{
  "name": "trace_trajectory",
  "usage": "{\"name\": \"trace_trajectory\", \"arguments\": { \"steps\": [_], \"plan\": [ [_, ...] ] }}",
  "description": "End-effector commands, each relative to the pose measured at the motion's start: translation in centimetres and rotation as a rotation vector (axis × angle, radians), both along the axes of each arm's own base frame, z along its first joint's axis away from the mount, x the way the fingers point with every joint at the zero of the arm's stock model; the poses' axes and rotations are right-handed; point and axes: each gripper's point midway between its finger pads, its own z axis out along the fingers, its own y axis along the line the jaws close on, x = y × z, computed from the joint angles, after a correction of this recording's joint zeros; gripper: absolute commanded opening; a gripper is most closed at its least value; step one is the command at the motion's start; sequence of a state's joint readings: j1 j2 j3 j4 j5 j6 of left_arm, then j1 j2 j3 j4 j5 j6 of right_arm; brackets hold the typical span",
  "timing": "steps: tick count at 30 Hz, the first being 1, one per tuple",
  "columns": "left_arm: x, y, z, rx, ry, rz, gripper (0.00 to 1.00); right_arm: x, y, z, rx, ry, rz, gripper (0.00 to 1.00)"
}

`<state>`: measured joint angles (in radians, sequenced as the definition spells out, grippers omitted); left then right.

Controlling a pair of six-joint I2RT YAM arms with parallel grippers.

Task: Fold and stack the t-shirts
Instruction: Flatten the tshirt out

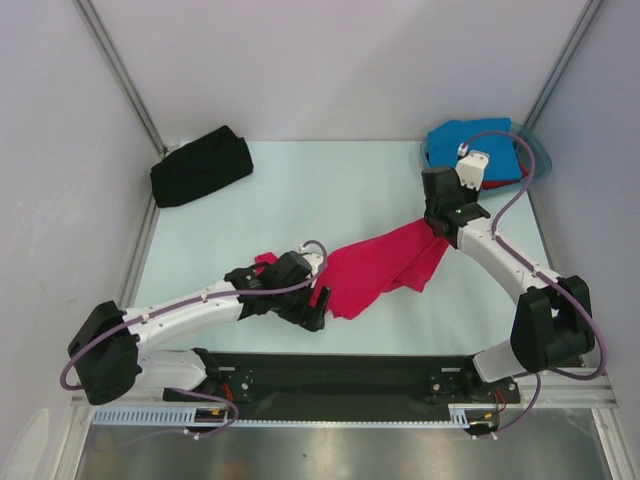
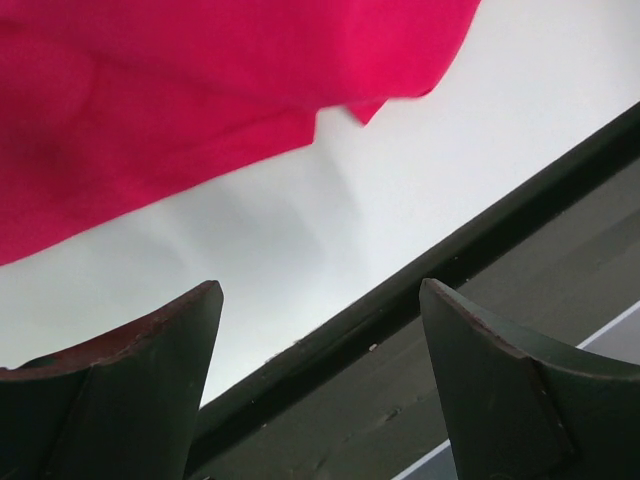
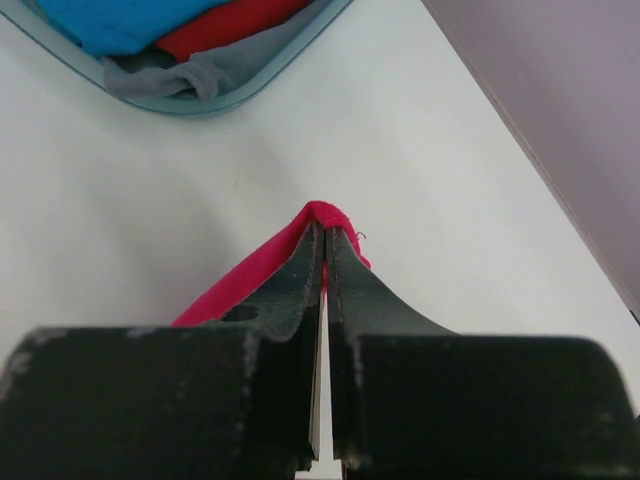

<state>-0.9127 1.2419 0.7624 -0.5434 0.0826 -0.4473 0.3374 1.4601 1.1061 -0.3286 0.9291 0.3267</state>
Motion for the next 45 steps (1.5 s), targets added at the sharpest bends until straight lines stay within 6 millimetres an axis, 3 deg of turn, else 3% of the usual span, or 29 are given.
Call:
{"name": "trace_trajectory", "arguments": {
  "steps": [1,6,7,9,14,18,26,29,31,32,33,34,35,38,41,42,45],
  "plan": [
    [0.3,-0.7,-0.6,-0.046,-0.022,0.017,0.86,1.9,-0.8,3.0,0.024,-0.096,-0.021,0.0],
    [1.9,-2.9,-2.6,-0.047,-0.064,0.013,0.86,3.1,-1.9,2.4,0.039,-0.068,-0.035,0.0],
    [2.3,-3.3,-3.8,-0.021,-0.057,0.008,0.86,3.3,-1.8,2.3,0.041,-0.063,-0.029,0.0],
    [3.0,-4.7,-4.3,-0.007,-0.081,-0.014,0.86,3.6,-1.6,1.7,0.045,-0.043,-0.019,0.0],
    [5.6,-5.5,-6.4,0.115,-0.179,0.014,0.86,3.6,-0.9,0.7,0.074,-0.015,0.02,0.0],
    [6.9,-5.6,-6.3,0.151,-0.239,0.04,0.87,3.5,-0.7,0.5,0.082,-0.007,0.035,0.0],
    [7.6,-3.1,-5.4,0.279,-0.331,0.117,0.85,3.3,-0.3,-0.4,0.106,0.008,0.05,0.0],
    [7.7,-3.2,-6.0,0.294,-0.334,0.118,0.74,3.3,-0.2,-0.7,0.115,0.013,0.055,0.0],
    [7.6,-3.3,-6.4,0.303,-0.331,0.114,0.55,3.3,-0.1,-0.7,0.119,0.017,0.057,0.0],
    [7.6,-3.5,-6.5,0.306,-0.331,0.111,0.44,3.2,-0.1,-0.7,0.118,0.018,0.058,0.0],
    [7.4,-3.7,-6.5,0.306,-0.332,0.1,0.2,3.1,-0.1,-0.6,0.119,0.016,0.058,0.0],
    [7.3,-3.8,-6.4,0.309,-0.333,0.094,0.06,3.1,-0.2,-0.7,0.118,0.019,0.058,0.0],
    [7.2,-4.2,-5.8,0.298,-0.346,0.089,0.0,3.0,-0.2,-0.7,0.118,0.021,0.059,0.0],
    [6.7,-4.2,-4.5,0.296,-0.361,0.064,0.01,2.7,-0.2,-0.7,0.117,0.024,0.061,0.0],
    [6.0,-3.9,-1.4,0.265,-0.371,0.047,0.0,2.3,-0.2,-0.9,0.124,0.031,0.066,0.0],
    [5.9,-4.0,1.2,0.207,-0.395,0.049,0.0,2.0,-0.2,-1.2,0.126,0.042,0.068,0.0],
    [4.7,-3.0,5.8,0.144,-0.397,0.035,0.0,1.3,-0.1,-0.9,0.133,0.043,0.079,0.0]
  ]
}}
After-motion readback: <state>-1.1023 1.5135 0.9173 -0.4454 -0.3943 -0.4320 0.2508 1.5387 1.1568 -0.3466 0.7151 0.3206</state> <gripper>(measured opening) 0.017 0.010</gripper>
